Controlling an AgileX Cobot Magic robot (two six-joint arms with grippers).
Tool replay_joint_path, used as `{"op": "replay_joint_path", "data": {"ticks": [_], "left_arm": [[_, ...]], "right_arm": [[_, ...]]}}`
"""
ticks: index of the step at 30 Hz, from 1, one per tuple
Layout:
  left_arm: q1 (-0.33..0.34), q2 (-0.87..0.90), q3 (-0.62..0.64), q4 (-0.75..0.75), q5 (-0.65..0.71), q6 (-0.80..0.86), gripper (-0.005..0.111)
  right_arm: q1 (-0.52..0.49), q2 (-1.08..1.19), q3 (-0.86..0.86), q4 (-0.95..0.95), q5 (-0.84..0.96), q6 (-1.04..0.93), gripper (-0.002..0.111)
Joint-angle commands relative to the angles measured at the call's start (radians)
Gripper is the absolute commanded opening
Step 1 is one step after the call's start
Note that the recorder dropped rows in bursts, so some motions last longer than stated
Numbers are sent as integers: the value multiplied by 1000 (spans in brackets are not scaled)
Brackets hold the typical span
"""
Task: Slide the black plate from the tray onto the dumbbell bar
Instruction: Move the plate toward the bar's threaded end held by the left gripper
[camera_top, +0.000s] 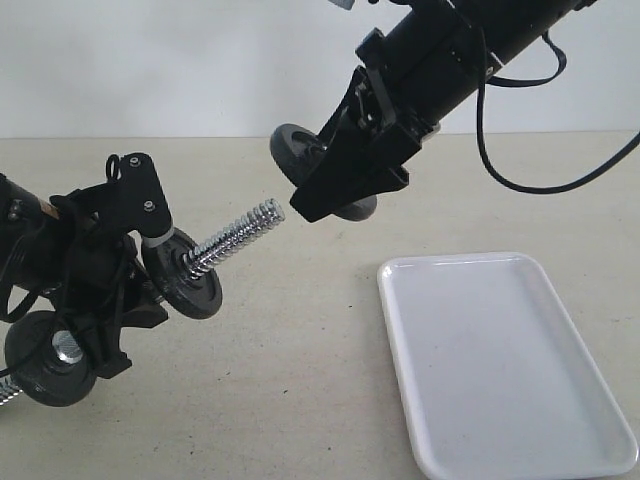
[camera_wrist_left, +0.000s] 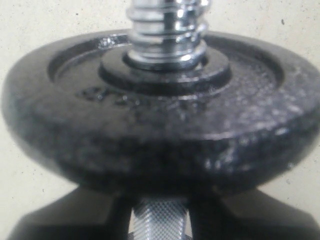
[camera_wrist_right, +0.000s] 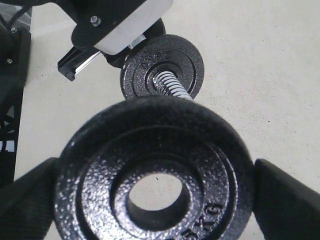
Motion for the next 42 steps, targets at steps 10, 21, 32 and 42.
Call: {"op": "replay_joint_path", "data": {"ticks": [10, 21, 32, 42], "left_arm": [[-4, -40, -34, -29, -98, 14, 4], [-4, -40, -34, -63, -122, 17, 4], [-4, -40, -34, -86, -136, 29, 4], [-53, -40, -34, -89, -155, 59, 4]], "right_arm": [[-4, -21, -14, 47, 3, -17, 0], [-4, -19, -14, 89, 3, -108, 0], [-4, 30, -10, 102, 3, -133, 0], [-4, 78, -10, 217, -25, -245, 0]]}}
